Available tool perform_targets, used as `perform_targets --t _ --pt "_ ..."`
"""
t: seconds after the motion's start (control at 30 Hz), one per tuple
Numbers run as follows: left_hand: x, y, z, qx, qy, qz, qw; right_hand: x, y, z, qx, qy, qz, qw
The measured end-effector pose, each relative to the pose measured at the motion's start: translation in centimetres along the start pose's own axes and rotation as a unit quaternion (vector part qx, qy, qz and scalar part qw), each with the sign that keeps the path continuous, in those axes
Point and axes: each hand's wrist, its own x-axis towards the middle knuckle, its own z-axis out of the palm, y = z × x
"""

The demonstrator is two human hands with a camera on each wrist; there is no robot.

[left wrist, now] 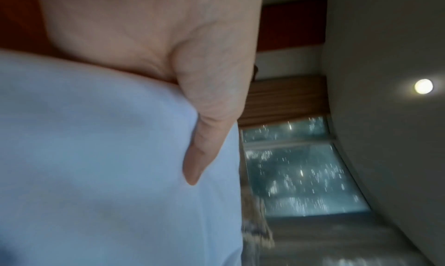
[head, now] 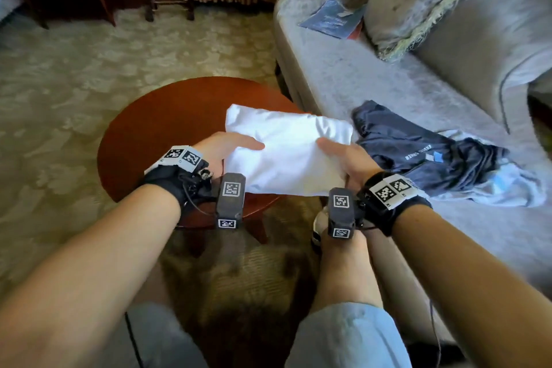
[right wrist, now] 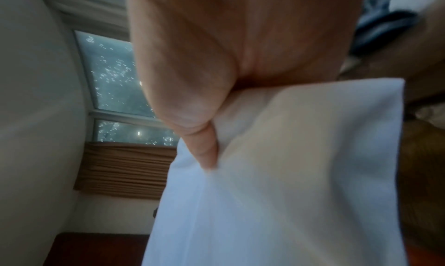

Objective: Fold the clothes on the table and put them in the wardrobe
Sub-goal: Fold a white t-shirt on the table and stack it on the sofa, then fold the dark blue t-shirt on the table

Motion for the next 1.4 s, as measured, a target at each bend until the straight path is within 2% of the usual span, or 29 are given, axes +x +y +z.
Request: perform_targets --t 0.07,0.1,0.13,0.17,0.23,0.3,0.4,0.5,0.6,0.67,0.8,0.93,1.03,1.1,1.23,1.33,1.4 --pt "-1.0 1.4 3.1 -0.003 0.109 0.059 0.992 -1.7 -0.2 -4.0 -0.003 0.058 -0.021 0.998" --pt "-1.4 2.3 5.1 0.021 0.059 0.067 0.996 -2.8 -0.4 -6.4 -0.01 0.093 -0.032 0.995" --pt "-1.7 3.0 7.6 0.062 -0.048 0.077 0.994 -4.3 -0.4 -8.9 -0.017 0.126 -0.038 0.991" --pt "-2.8 3.6 9.7 0.106 -0.128 0.082 0.983 -5.9 -0.4 -11.5 -0.018 0.158 -0.042 0.986" --pt "-3.9 4.7 13.9 0.128 -0.221 0.104 0.961 -9.7 -0.1 -16.7 0.01 0.221 -0.048 0.974" --pt "-6.3 5.0 20.4 0.14 -0.305 0.135 0.932 -14.3 0.8 -21.8 0.037 0.281 -0.055 0.957" --pt "-10.3 3.8 29.1 0.163 -0.379 0.177 0.893 -21.6 2.6 -28.1 0.063 0.363 -0.062 0.927" --pt "-13.9 1.5 36.1 0.199 -0.444 0.187 0.854 -28.7 4.9 -32.4 0.088 0.445 -0.068 0.889" --pt "-17.9 -1.1 40.9 0.231 -0.499 0.188 0.814 -34.5 7.5 -35.1 0.101 0.509 -0.063 0.852" --pt "-19.7 -2.9 43.5 0.237 -0.523 0.186 0.797 -37.0 9.3 -36.3 0.111 0.539 -0.06 0.833" --pt "-20.2 -7.2 48.3 0.237 -0.527 0.164 0.8 -39.4 13.0 -38.6 0.12 0.582 -0.033 0.804" --pt "-14.7 -12.4 55.0 0.294 -0.493 0.168 0.802 -39.1 17.3 -40.5 0.119 0.608 0.029 0.784" --pt "-14.3 -13.1 55.5 0.333 -0.445 0.201 0.807 -38.1 19.3 -41.6 0.116 0.62 0.051 0.774" --pt "-16.9 -11.9 54.0 0.392 -0.421 0.246 0.78 -37.5 19.5 -42.1 0.092 0.631 0.069 0.767" --pt "-17.8 -11.9 54.4 0.467 -0.39 0.31 0.731 -37.2 19.1 -42.2 0.008 0.643 0.101 0.759" --pt "-17.4 -11.9 54.7 0.483 -0.382 0.337 0.712 -37.3 18.8 -42.2 -0.041 0.656 0.146 0.739" --pt "-17.4 -11.8 54.7 0.482 -0.385 0.337 0.712 -37.5 18.7 -42.3 -0.079 0.676 0.168 0.713"
